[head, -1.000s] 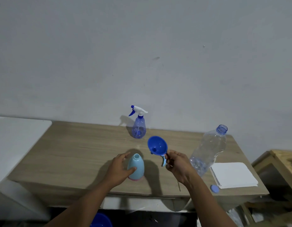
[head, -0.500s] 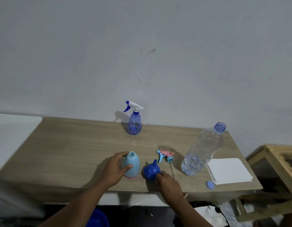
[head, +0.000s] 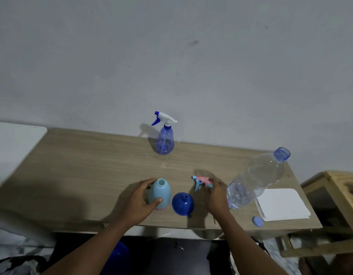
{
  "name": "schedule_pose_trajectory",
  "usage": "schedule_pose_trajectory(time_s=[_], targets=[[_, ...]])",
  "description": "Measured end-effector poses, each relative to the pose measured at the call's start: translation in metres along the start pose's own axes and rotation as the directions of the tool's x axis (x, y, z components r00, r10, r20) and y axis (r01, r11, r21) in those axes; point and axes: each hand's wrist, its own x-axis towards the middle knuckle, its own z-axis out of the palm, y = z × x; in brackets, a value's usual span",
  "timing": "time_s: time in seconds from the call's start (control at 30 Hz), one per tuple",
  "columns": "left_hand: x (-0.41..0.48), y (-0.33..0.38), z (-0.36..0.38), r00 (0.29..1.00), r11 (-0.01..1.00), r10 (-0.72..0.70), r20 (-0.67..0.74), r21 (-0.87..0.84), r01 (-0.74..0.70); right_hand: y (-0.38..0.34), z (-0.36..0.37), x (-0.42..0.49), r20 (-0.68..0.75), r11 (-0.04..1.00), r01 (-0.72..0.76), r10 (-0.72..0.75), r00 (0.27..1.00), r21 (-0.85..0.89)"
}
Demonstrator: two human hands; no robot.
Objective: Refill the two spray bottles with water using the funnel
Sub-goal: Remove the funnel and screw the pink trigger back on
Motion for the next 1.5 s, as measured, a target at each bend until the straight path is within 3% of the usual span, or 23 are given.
schedule_pose_trajectory(time_s=[0.13,0.3,0.53,0.73,0.87,0.97,1.13,1.3,1.4,1.5], targets=[[-0.006,-0.002,-0.001,0.998,1.0,0.009,0.059,0.001,-0.01,-0.018,-0.005,0.027,0.147,0.984,-0.122,0.141,0.979,-0.128],[-0.004,-0.006,-0.007,0.989,0.997,0.074,0.132,0.011,-0.076,-0.018,0.001,0.042,0.299,0.959,-0.038,0.125,0.946,-0.281],[0.005,-0.023,-0.011,0.972,0.967,0.134,0.195,0.187,-0.171,-0.023,-0.002,0.046,0.313,0.973,-0.124,0.181,0.933,-0.193],[0.012,-0.034,0.002,0.97,0.958,0.158,0.186,0.209,-0.196,-0.013,-0.001,0.051,0.169,0.962,-0.245,0.223,0.96,0.119],[0.009,-0.032,0.013,0.982,0.981,0.127,0.142,0.128,-0.145,-0.012,-0.004,0.052,0.047,0.971,-0.128,0.121,0.991,0.202],[0.006,-0.029,0.018,0.988,0.992,0.101,0.118,0.067,-0.11,-0.031,-0.015,0.052,-0.045,0.929,-0.045,0.066,0.997,0.368],[0.006,-0.016,0.018,0.994,0.993,0.101,0.044,0.05,-0.104,-0.09,-0.05,0.055,-0.148,0.8,0.153,-0.081,0.986,0.58],[0.012,0.025,0.008,0.991,0.993,0.117,0.057,0.008,-0.118,-0.16,-0.092,0.045,-0.239,0.591,0.294,-0.171,0.956,0.751],[0.013,0.047,0.004,0.985,0.989,0.145,0.096,-0.019,-0.144,-0.192,-0.114,0.035,-0.265,0.492,0.354,-0.243,0.933,0.795],[0.011,0.068,0.002,0.976,0.982,0.186,0.112,-0.063,-0.179,-0.208,-0.129,0.025,-0.27,0.47,0.399,-0.318,0.909,0.788]])
